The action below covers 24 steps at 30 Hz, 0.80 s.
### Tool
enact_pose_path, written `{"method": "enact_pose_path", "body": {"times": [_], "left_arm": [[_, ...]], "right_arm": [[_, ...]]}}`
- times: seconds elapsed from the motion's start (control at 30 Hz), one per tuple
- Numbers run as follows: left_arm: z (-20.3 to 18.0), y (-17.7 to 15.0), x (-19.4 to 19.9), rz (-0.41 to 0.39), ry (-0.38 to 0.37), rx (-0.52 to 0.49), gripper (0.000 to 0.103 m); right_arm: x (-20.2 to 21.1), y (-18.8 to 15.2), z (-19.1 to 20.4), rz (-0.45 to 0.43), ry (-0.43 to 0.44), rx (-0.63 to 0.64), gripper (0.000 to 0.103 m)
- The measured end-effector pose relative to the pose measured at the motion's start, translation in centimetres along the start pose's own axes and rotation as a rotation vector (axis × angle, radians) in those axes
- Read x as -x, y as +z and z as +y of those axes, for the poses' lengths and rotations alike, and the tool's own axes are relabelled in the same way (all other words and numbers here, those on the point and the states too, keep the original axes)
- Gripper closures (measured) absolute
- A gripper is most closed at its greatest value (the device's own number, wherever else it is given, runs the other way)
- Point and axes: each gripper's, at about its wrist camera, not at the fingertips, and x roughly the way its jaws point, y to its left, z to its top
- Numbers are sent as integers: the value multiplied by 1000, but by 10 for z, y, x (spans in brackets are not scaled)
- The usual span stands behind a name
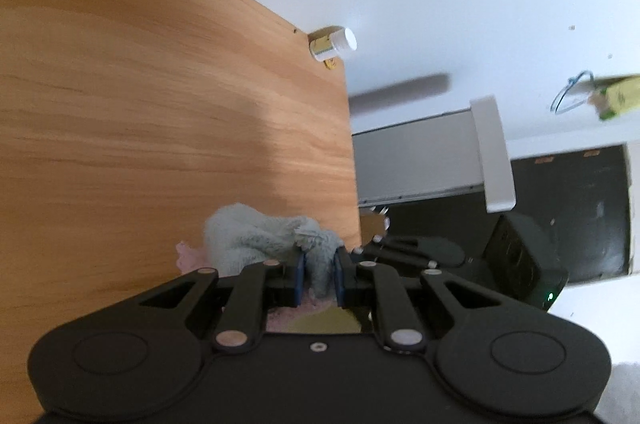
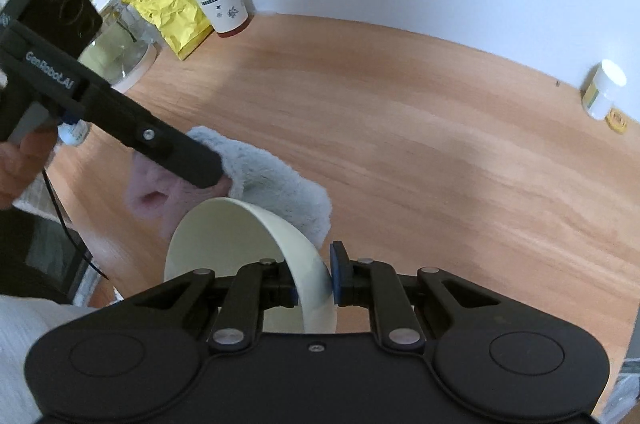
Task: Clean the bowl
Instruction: 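Wipe the bowl's outer wall with the left gripper's cloth while the right holds the rim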
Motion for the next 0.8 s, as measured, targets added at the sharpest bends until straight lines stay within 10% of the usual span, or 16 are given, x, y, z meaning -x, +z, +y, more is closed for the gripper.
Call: {"method": "enact_pose_path", "body": {"times": [0.3,0.8], "left_arm": [[30,-5,2,-133,-129,186,90],[25,4,-7,-134,-115,176,90]], "right_arm": [[5,-18,-33,-88,46,-251,85],[12,-40,-58,-141,111,-462,85]]}}
